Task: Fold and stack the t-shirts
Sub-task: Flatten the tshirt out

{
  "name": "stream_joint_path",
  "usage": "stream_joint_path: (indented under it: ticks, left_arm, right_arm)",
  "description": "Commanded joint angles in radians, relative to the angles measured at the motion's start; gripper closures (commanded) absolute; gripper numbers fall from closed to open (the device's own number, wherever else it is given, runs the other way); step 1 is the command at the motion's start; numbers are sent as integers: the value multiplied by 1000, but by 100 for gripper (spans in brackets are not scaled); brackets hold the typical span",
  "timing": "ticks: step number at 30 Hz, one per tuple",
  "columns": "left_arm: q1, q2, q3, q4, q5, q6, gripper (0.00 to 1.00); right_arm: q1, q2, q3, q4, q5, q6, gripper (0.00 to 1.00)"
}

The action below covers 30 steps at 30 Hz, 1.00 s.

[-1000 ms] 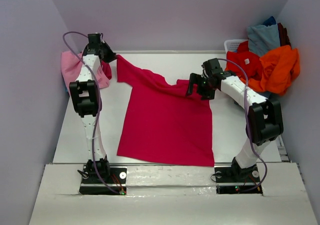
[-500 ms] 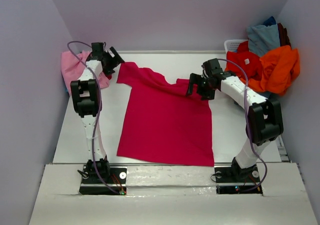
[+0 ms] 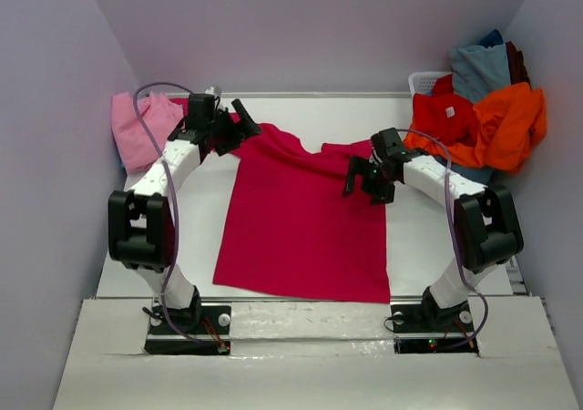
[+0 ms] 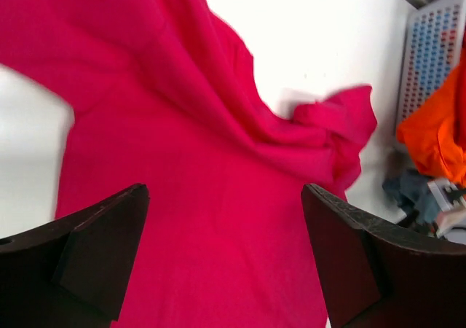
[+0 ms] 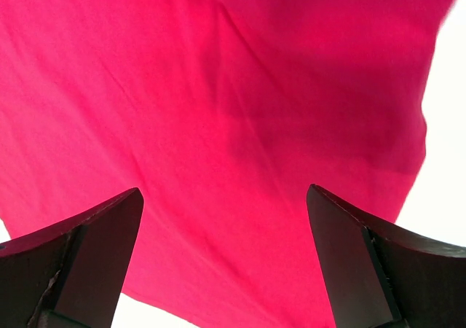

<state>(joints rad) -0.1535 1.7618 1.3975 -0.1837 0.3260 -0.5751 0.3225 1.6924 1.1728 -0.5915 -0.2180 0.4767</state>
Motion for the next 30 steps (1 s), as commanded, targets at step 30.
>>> stream_joint_path:
  ticks: [30]
  left_arm:
    - [-176,-145,-710,495,38,-210,1]
  right_arm:
    - [26,-28,-236,217,-78,62,0]
